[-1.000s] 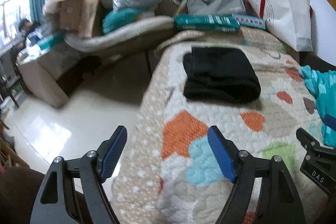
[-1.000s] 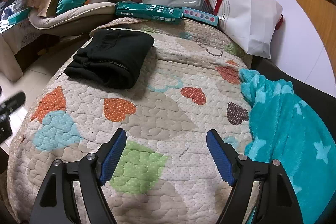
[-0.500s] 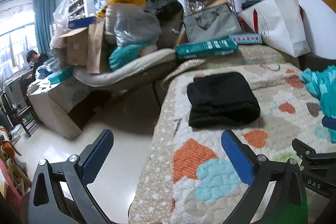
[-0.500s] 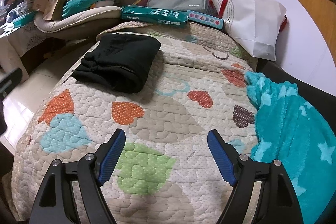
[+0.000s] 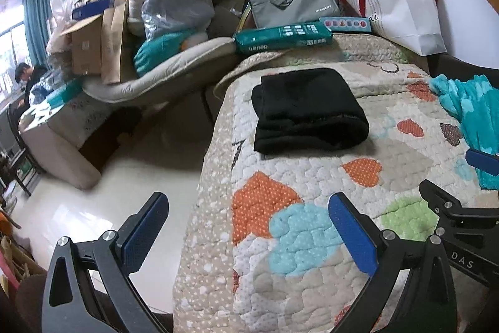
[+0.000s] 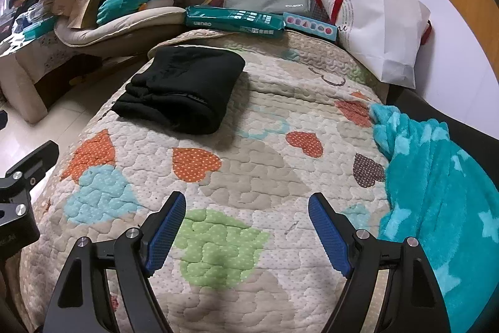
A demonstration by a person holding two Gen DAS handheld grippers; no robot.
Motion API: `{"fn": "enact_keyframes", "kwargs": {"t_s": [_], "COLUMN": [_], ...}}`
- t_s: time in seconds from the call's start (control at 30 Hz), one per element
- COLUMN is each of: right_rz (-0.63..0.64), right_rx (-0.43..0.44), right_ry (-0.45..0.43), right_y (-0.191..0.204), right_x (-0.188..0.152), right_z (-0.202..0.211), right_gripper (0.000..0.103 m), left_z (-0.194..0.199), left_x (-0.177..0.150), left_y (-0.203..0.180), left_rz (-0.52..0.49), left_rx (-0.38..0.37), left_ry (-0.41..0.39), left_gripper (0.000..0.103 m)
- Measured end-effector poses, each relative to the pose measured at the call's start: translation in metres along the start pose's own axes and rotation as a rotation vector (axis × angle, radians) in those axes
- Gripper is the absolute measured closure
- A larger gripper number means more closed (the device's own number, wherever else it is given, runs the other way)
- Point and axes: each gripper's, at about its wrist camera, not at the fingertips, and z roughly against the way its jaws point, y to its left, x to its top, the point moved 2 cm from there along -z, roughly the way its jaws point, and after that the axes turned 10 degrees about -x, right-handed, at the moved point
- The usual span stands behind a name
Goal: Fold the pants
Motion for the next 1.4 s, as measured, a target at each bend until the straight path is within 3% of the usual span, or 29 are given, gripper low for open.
{"fn": "enact_keyframes", "kwargs": {"t_s": [0.83, 1.4], "right_rz": [0.011, 0.013], "right_rx": [0.021, 0.028], "right_ry": [-0.012, -0.016], "right_y": [0.006, 0.009], "right_x": [-0.001, 0.0], "right_z": [0.004, 0.007], "right_gripper": [0.017, 0.016], "left_z": [-0.013, -0.016], "left_x": [-0.007, -0.009], "left_y": [0.013, 0.014], "left_rz": [0.114, 0.125], "left_rx": [-0.059, -0.07], "left_ry": [0.09, 0.107], "left_gripper": [0.0, 0.0]}}
